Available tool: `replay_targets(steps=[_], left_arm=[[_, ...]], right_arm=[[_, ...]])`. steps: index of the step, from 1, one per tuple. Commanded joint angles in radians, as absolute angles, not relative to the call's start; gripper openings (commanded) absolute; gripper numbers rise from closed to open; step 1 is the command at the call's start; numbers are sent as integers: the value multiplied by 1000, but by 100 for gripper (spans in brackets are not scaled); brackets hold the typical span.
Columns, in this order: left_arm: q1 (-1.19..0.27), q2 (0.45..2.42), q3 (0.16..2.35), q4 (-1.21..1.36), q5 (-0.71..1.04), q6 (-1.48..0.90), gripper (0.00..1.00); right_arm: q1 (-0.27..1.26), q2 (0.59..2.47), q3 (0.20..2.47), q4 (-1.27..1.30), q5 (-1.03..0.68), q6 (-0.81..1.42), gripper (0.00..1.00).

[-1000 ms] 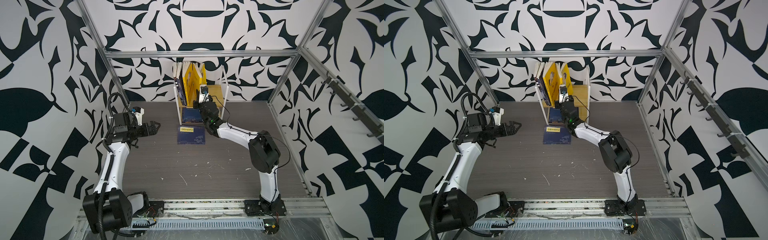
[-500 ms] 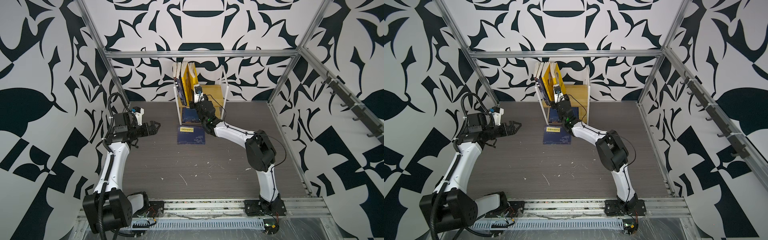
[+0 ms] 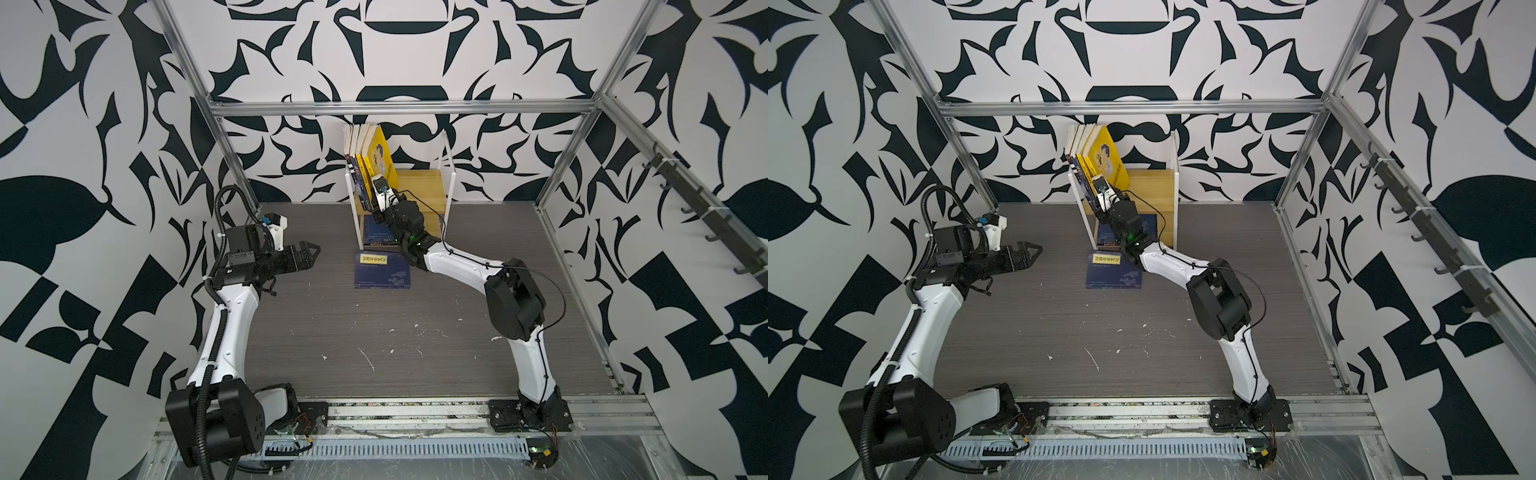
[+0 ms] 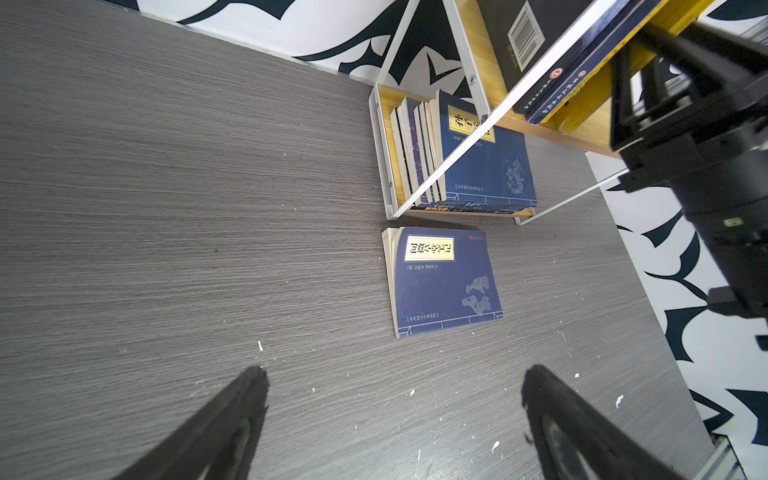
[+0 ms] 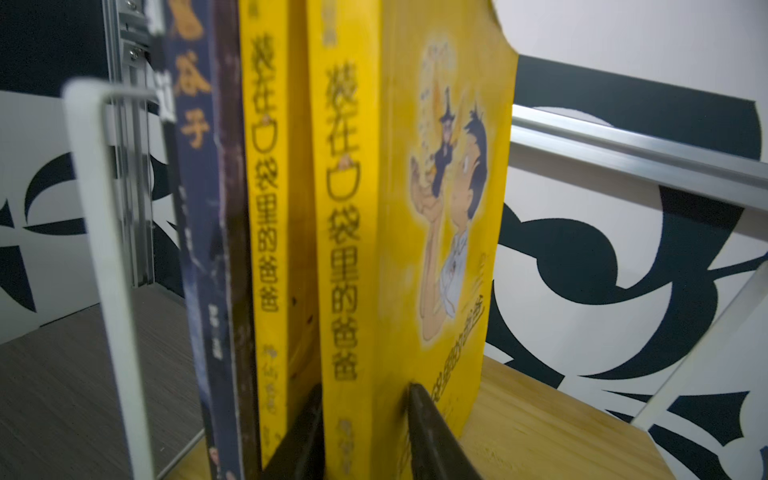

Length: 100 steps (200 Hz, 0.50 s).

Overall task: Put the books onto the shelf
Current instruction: 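Lower the yellow book into the shelf beside the other yellow book with the right gripper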

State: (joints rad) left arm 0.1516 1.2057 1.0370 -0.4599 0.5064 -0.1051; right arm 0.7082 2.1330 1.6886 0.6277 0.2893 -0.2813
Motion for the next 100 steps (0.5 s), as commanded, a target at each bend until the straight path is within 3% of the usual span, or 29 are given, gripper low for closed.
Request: replay_targets(steps=[1, 100], left_arm=[[158, 1203, 1020, -448, 521, -114, 100], [178, 1217, 1016, -436, 531, -137, 100]], right_arm=[[723, 2098, 1654, 610, 233, -311, 44], [715, 1812, 1294, 630, 203, -292, 47]])
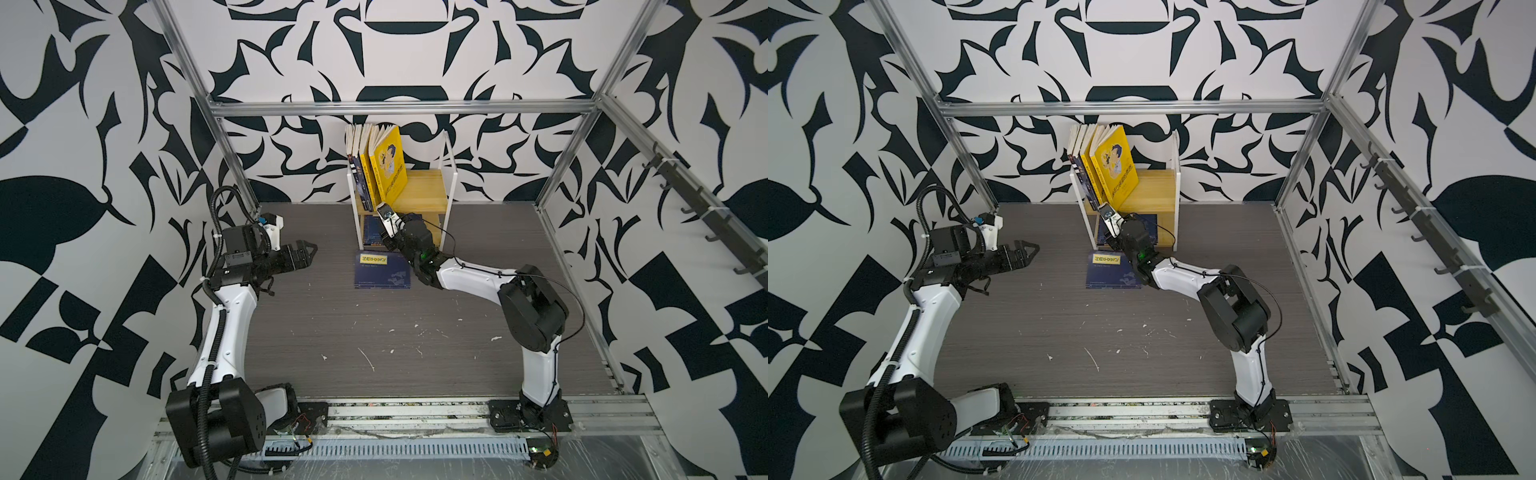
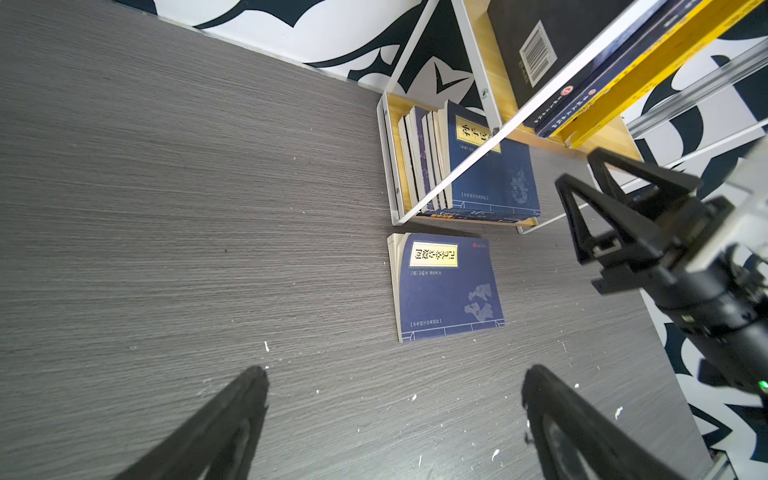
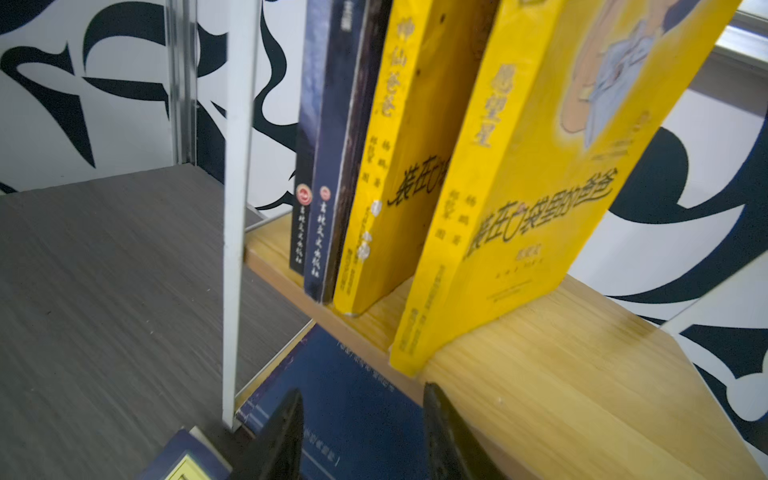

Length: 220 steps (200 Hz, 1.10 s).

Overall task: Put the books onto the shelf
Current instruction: 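Lower the yellow book into the shelf beside the other yellow book with the right gripper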

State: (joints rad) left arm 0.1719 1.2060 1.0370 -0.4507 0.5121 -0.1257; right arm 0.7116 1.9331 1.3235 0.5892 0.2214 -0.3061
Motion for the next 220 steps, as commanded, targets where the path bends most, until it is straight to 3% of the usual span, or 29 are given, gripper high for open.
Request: replay_targets(steps=[1, 45, 91, 153, 220], left_arm=[[179, 1217, 1016, -437, 531, -137, 100], [181, 1224, 1016, -434, 534, -139, 100], [180, 1219, 1016, -431, 535, -142, 100], [184, 1217, 1016, -435, 532, -141, 100], [186, 1227, 1019, -433, 533, -140, 100]], right_arm=[[715, 1809, 1293, 628, 203, -289, 47], [676, 1772, 1323, 551, 148, -214, 28], [619, 1911, 1530, 484, 284, -126, 0], [578, 2132, 1772, 386, 345, -17, 0], [578, 2307, 1999, 395, 217, 1, 0]])
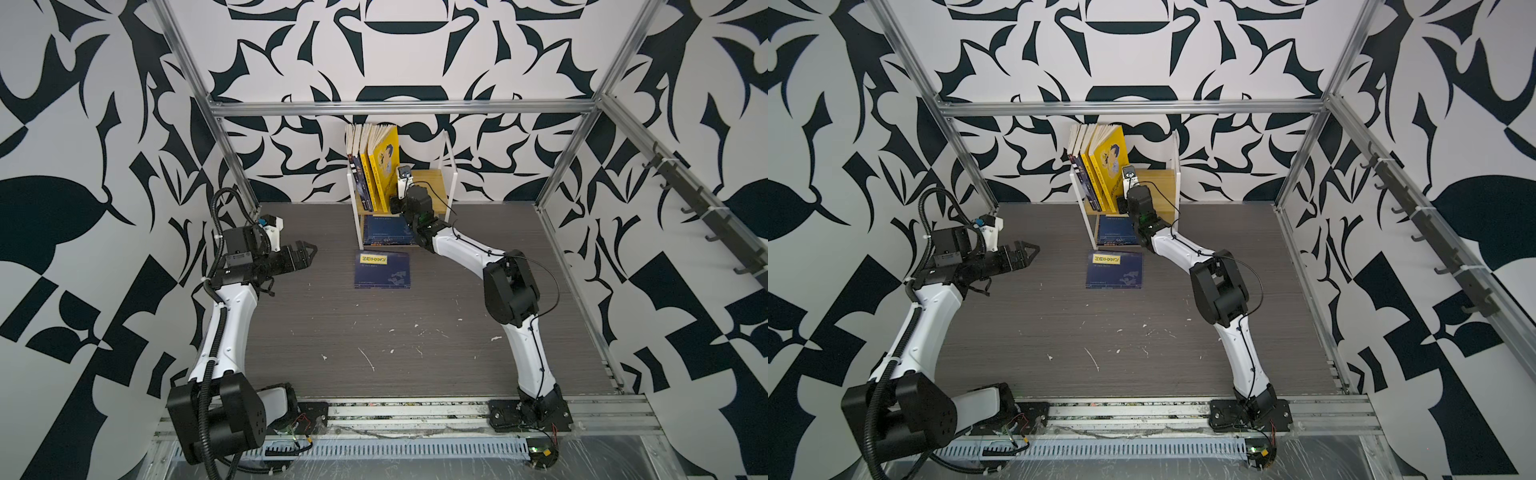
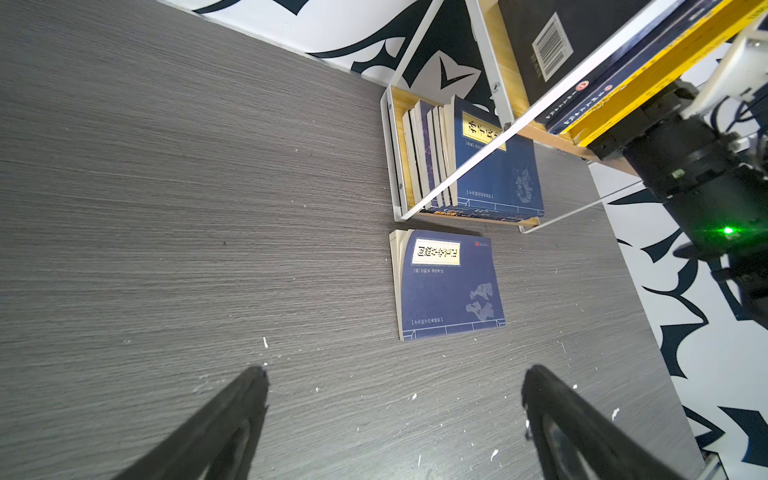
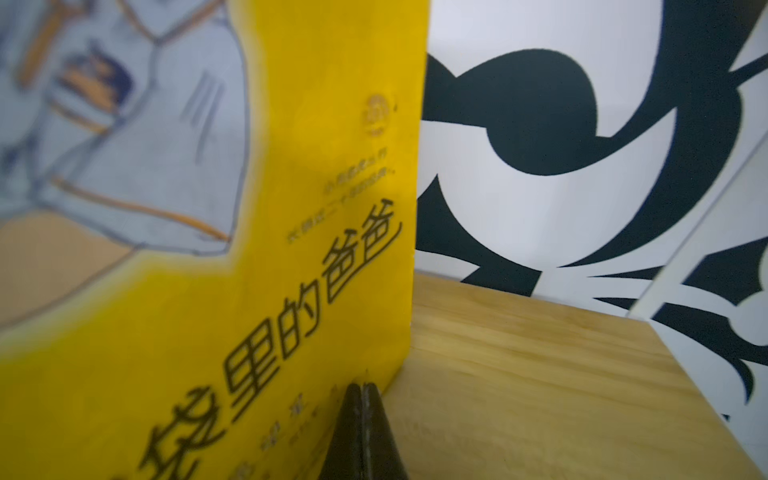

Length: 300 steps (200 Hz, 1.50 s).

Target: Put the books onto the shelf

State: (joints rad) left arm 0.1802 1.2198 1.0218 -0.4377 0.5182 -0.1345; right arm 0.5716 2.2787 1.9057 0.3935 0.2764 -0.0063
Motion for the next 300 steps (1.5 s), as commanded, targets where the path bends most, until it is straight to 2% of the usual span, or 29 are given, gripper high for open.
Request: replay_targets(steps=[1, 32, 51, 94, 135, 220, 276, 300], left_arm=[[187, 1227, 1019, -433, 533, -140, 100], [188, 1224, 1016, -434, 534, -139, 100], [189, 1226, 1015, -432, 534, -141, 100], [189, 1223, 1013, -429, 533, -140, 100], [187, 1222, 1013, -429, 535, -141, 100], [189, 1220, 1012, -423, 537, -144, 100], [187, 1213, 1011, -423, 539, -147, 100], [187, 1210, 1010, -423, 539, -147, 100]], right_arm=[[578, 2310, 2003, 395, 215, 0, 0], [582, 2366, 2112, 375, 204, -37, 0], [582, 2383, 2161, 382, 131, -54, 0], [582, 2385, 2238, 433, 25, -117, 0], [583, 2362, 2318, 443, 6, -160, 0], [627, 2456, 2643, 291, -115, -189, 0], [635, 2453, 2626, 289, -129, -195, 0], [634, 2413, 2544, 317, -114, -201, 0]])
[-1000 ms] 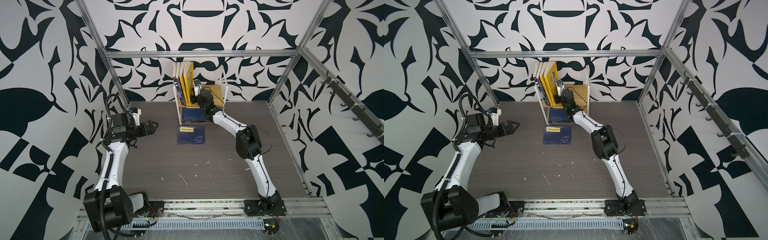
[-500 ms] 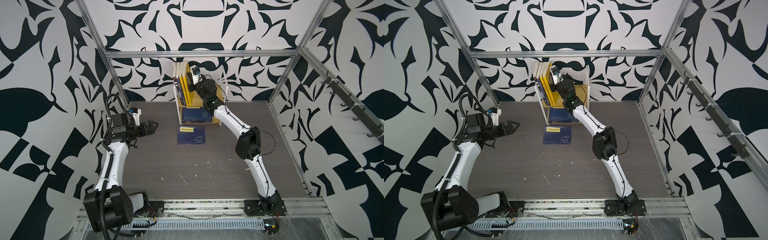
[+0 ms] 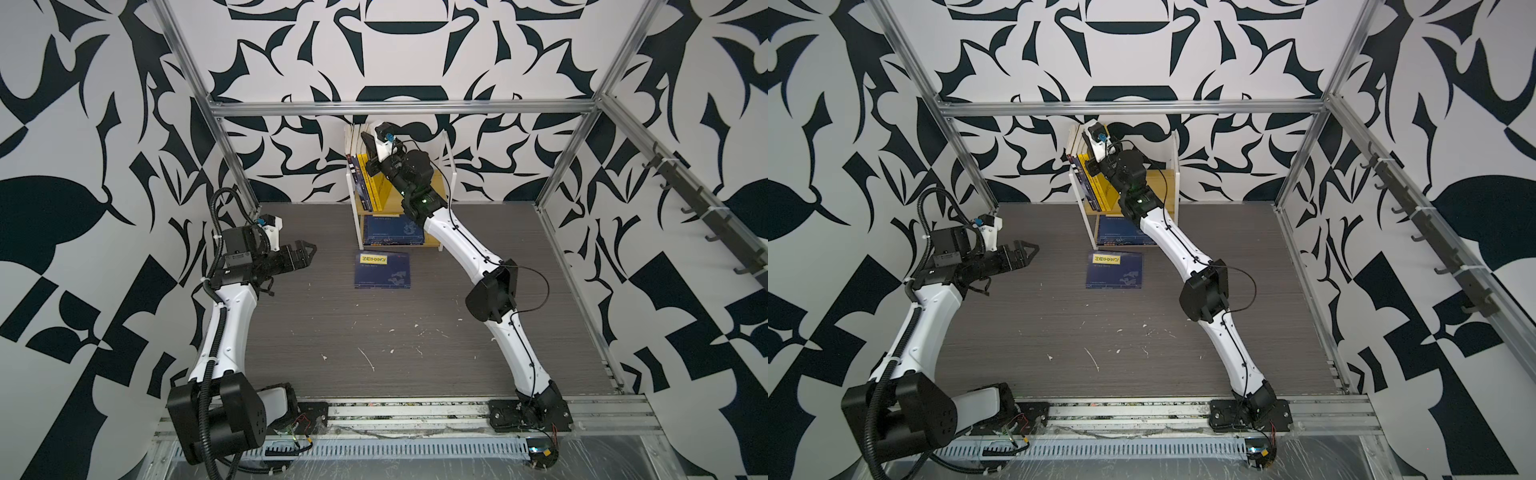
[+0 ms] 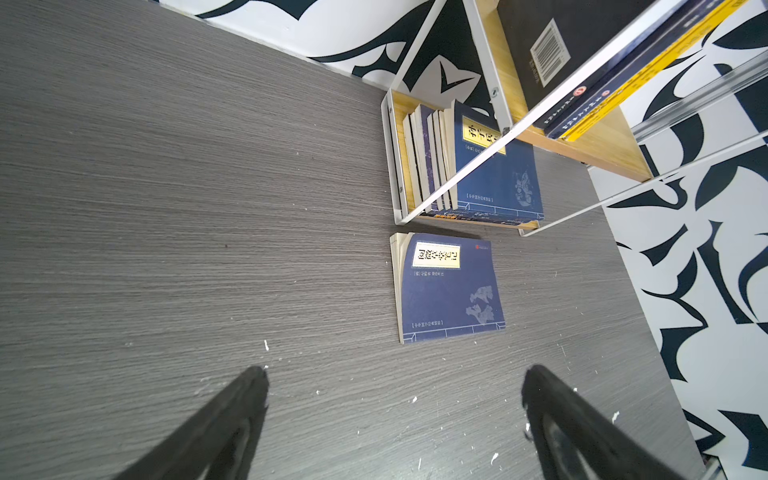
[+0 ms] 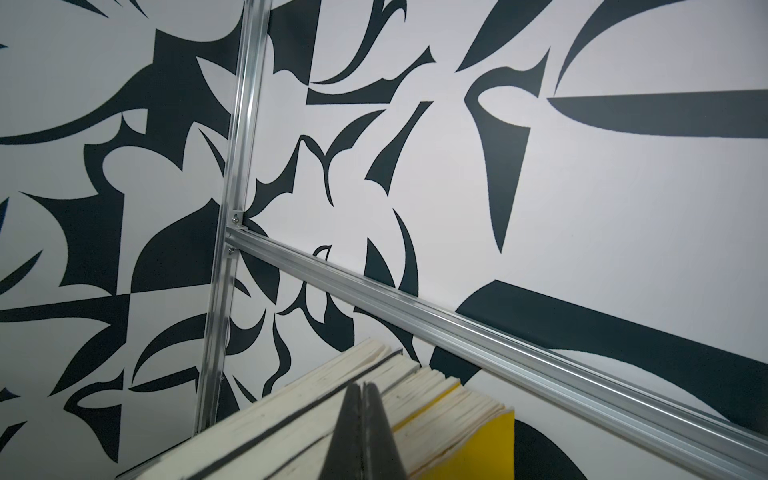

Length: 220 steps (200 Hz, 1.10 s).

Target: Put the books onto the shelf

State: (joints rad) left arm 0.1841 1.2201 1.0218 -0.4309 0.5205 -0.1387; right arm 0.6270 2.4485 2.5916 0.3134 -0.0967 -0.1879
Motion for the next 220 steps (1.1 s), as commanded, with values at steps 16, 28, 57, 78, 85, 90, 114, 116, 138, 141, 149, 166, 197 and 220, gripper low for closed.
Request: replay_targets(steps=[16, 28, 57, 78, 85, 90, 114, 116, 138, 141, 149, 166, 197, 220], left_arm=[[187, 1213, 1012, -423, 540, -148, 100], [187, 1211, 1012, -423, 540, -148, 100], [186, 1214, 1012, -420, 555, -140, 100], [187, 1220, 1013, -418, 559, -141, 100], [186, 1223, 1013, -416, 564, -141, 100], [187, 1226, 1013, -414, 570, -140, 100], [187, 1233, 1015, -405, 580, -148, 100], [188, 1234, 1013, -404, 580, -149, 100], [188, 1237, 1015, -403, 582, -154, 100], [188, 1237, 1014, -403, 581, -153, 100], [187, 1236, 1015, -402, 581, -156, 100], [188, 1233, 1013, -404, 581, -155, 100], [188, 1232, 1014, -408, 580, -156, 100], [188, 1233, 1013, -406, 581, -155, 100]], right_arm=[[633, 2383, 2525, 321, -109, -204, 0], [633, 2347, 2494, 326, -98, -202, 0], [635, 2211, 2331, 394, -44, -201, 0], [634, 2115, 2223, 422, 9, -207, 0], [634, 2087, 2195, 427, 26, -209, 1], [634, 2067, 2175, 431, 35, -212, 2], [629, 1990, 2089, 433, 62, -254, 6], [629, 1984, 2082, 434, 64, -257, 6], [619, 1947, 2035, 437, 77, -268, 8], [616, 1944, 2031, 437, 78, -268, 8], [612, 1934, 2015, 441, 86, -269, 8], [611, 1914, 1988, 453, 131, -276, 9], [598, 1893, 1935, 447, 260, -288, 8], [570, 1909, 1923, 404, 281, -231, 1]])
